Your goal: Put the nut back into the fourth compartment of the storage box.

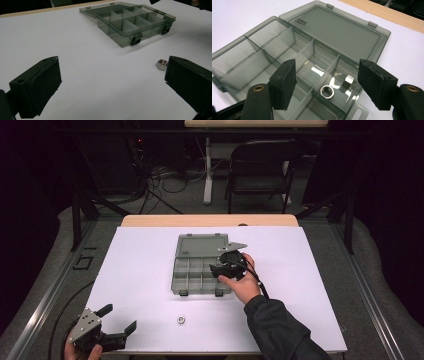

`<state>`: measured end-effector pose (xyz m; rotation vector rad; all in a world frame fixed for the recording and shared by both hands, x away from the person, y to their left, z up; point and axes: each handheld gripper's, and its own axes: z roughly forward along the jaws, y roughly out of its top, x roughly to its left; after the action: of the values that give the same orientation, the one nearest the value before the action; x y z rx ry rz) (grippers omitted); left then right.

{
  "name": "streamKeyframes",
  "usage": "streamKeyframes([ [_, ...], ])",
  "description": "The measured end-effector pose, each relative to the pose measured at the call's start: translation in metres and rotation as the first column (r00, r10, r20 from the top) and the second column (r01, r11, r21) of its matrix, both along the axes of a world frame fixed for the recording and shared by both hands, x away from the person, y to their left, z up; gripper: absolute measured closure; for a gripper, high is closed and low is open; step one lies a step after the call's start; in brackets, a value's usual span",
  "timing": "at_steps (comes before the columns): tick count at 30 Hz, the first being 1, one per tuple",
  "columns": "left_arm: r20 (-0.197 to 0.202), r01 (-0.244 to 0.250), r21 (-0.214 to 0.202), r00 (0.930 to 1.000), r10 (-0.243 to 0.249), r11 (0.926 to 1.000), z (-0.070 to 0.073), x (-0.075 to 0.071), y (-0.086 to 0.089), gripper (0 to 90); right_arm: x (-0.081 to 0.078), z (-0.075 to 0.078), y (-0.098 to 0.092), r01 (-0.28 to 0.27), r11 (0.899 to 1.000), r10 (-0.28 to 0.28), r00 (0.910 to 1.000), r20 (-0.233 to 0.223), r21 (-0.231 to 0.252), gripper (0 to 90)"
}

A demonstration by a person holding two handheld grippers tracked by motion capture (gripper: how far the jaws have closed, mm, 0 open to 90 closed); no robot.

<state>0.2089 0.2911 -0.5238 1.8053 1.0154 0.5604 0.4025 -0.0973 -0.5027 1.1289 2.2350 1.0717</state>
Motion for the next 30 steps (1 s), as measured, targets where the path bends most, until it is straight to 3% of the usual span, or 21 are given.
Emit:
streamKeyframes([
  [12,0.002,0.002,0.004,1.0,-0.002,1.0,0.0,0.001,0.0,0.6,-0.025,0.009,-0.002,-0.062,0.998,0.062,0.998,-0.006,0.026,31.1],
  [17,0.002,0.001,0.005,1.0,-0.001,1.0,0.0,0.001,0.0,0.6,-0.039,0.011,0.001,-0.088,0.996,0.087,0.996,0.016,0.032,31.0],
  [30,0.001,0.0,0.011,1.0,0.0,0.9999,0.0,0.001,0.0,0.5,-0.078,0.009,0.017,-0.178,0.982,0.175,0.9833,0.049,0.058,31.1],
])
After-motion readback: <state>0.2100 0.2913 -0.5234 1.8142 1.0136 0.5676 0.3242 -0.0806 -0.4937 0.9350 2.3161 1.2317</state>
